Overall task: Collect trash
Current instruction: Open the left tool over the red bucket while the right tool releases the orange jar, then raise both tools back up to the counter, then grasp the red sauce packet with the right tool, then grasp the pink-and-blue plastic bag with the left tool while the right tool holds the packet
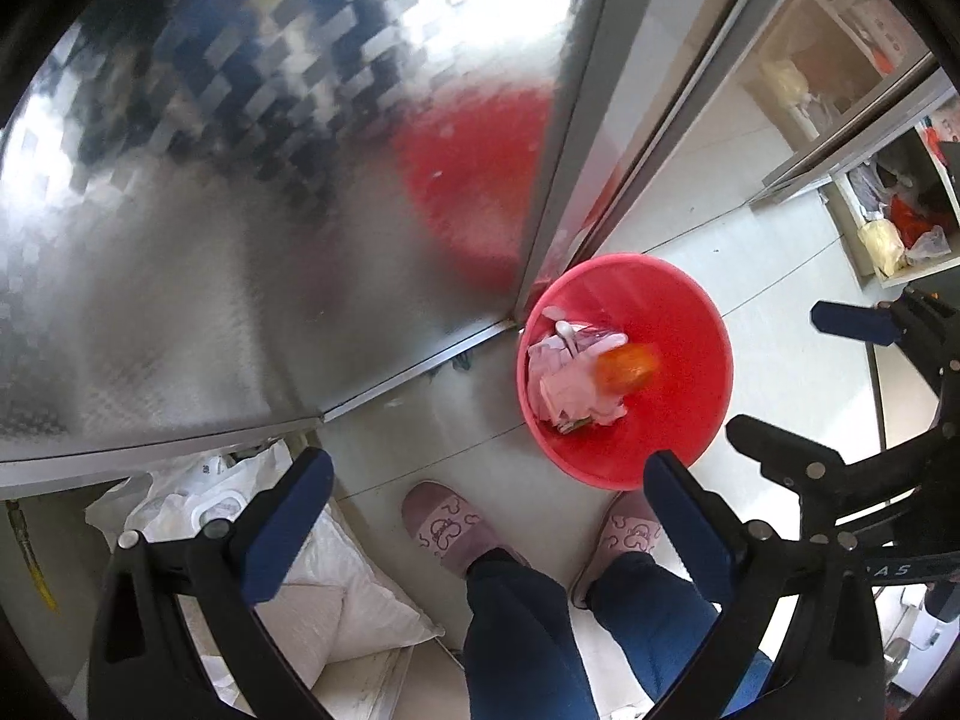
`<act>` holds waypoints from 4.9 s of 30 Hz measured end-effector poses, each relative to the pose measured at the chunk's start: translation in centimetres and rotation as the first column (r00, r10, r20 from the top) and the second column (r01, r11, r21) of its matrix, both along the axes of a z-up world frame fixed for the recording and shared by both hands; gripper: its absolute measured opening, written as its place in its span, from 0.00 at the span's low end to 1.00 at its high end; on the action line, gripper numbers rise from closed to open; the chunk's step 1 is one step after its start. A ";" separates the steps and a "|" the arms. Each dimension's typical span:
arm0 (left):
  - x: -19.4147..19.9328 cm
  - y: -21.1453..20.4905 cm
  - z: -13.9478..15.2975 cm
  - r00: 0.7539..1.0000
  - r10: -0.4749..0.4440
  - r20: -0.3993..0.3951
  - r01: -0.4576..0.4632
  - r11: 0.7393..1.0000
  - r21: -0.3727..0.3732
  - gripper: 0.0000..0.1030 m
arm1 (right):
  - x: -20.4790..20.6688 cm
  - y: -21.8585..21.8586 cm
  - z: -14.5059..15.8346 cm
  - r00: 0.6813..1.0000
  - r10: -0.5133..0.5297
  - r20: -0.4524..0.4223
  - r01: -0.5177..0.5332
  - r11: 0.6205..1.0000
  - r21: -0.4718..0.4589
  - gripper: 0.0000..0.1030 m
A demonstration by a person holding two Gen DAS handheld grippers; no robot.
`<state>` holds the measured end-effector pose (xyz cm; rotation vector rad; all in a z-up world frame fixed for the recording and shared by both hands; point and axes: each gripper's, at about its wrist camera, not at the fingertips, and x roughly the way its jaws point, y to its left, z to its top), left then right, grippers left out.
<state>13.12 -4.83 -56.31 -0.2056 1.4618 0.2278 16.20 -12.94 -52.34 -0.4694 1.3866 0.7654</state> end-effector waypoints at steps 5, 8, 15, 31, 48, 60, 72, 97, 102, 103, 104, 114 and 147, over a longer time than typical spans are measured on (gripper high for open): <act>-0.7 0.2 1.1 1.000 0.005 0.003 -0.005 1.000 0.006 1.00 | -0.2 -0.2 0.7 1.000 -0.006 0.019 0.006 1.000 -0.008 0.99; -1.0 -0.1 2.6 1.000 -0.005 -0.005 0.005 1.000 0.009 1.00 | -0.3 -0.4 2.3 0.999 -0.022 0.029 0.023 0.999 -0.025 0.99; -1.4 -0.8 9.9 0.999 0.004 0.053 -0.005 1.000 0.007 1.00 | -0.8 -1.4 8.5 0.998 -0.051 0.035 0.051 0.999 -0.010 0.99; -2.3 -2.6 30.2 0.984 -0.015 0.179 0.007 0.999 0.047 1.00 | -1.6 -4.1 27.8 0.982 -0.136 0.130 0.127 0.989 0.074 0.99; -4.0 3.5 46.7 0.930 0.124 0.345 -0.180 0.974 0.136 1.00 | -1.2 1.6 42.0 0.962 -0.013 0.274 -0.046 0.977 0.206 0.99; -3.9 14.1 51.0 0.892 0.186 0.411 -0.261 0.956 0.134 1.00 | 1.8 10.9 46.8 0.941 0.043 0.335 -0.135 0.957 0.256 0.99; -4.8 26.9 51.3 0.872 0.266 0.411 -0.347 0.928 0.136 1.00 | 3.1 22.7 47.0 0.924 0.145 0.353 -0.241 0.939 0.245 0.99; -8.8 38.9 39.3 0.854 0.483 0.192 -0.487 0.873 -0.027 1.00 | 1.5 38.4 36.3 0.849 0.491 0.194 -0.509 0.859 0.058 0.99; -9.1 39.3 38.0 0.856 0.489 0.167 -0.492 0.870 -0.029 1.00 | 1.6 39.4 34.7 0.826 0.529 0.194 -0.542 0.840 0.015 0.99; -9.1 39.4 37.8 0.856 0.490 0.162 -0.492 0.870 -0.031 1.00 | 1.6 39.5 34.4 0.822 0.536 0.194 -0.547 0.837 0.009 0.99; -9.1 39.5 37.7 0.856 0.492 0.161 -0.494 0.869 -0.034 1.00 | 1.6 39.6 34.2 0.819 0.541 0.193 -0.552 0.834 0.005 0.99; -9.5 40.0 36.6 0.851 0.505 0.144 -0.506 0.862 -0.036 1.00 | -0.4 42.5 32.5 0.768 0.612 0.190 -0.620 0.785 -0.025 0.91; -7.8 41.8 41.0 0.842 0.490 0.226 -0.492 0.869 -0.049 1.00 | -2.4 37.1 37.8 0.834 0.512 0.207 -0.534 0.842 0.068 0.07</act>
